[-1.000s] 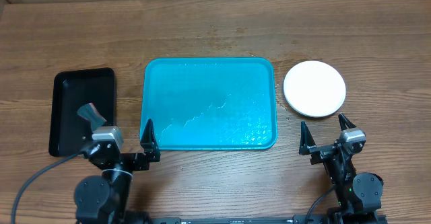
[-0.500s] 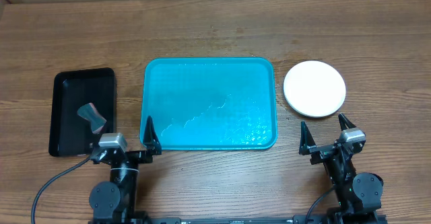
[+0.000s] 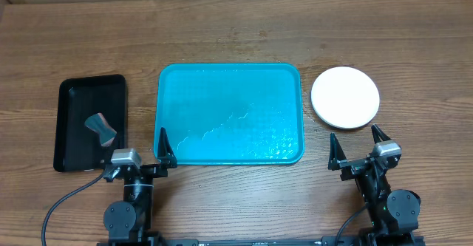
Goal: Clean dirty plates on tray and stack at the side
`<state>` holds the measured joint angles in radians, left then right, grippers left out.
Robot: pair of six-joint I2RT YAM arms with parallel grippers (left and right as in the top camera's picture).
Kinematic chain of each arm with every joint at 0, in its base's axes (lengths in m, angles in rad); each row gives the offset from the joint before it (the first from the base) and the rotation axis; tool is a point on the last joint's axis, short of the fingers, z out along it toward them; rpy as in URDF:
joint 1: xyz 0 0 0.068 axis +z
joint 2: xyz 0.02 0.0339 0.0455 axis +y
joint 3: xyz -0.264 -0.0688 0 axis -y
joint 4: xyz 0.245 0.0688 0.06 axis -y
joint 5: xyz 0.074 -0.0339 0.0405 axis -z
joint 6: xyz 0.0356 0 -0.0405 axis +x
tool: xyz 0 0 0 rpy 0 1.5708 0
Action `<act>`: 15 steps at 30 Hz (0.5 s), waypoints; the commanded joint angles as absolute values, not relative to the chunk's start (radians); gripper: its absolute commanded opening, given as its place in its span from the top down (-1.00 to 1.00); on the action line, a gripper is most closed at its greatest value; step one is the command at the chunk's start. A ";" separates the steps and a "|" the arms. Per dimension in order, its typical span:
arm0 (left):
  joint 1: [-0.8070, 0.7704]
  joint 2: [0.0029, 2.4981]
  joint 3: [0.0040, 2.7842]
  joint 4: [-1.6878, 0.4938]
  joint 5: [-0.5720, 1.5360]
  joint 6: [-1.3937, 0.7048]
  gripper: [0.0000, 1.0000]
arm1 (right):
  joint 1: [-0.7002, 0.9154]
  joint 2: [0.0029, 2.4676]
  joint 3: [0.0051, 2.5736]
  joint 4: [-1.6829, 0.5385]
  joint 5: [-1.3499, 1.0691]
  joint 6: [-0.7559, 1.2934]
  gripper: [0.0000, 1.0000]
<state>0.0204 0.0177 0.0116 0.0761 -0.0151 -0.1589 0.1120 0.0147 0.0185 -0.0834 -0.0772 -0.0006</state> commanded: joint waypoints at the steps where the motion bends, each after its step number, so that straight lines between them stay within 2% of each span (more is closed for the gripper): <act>1: 0.026 0.003 0.004 0.083 -0.010 -0.073 -1.00 | 0.110 0.003 0.008 -0.079 -0.068 0.001 -1.00; 5: 0.026 0.003 0.004 0.041 -0.010 -0.046 -0.99 | 0.110 0.003 0.008 -0.079 -0.068 0.001 -1.00; 8: 0.026 0.003 0.004 -0.070 -0.015 -0.044 -0.99 | 0.110 0.003 0.008 -0.079 -0.068 0.001 -1.00; 15: 0.026 0.003 0.005 -0.078 -0.003 -0.046 -0.99 | 0.110 0.003 0.008 -0.079 -0.068 0.001 -1.00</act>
<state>0.0204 0.0147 0.0082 -0.0788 -0.0147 -0.0704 0.1120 0.0147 0.0185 -0.0830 -0.0772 -0.0002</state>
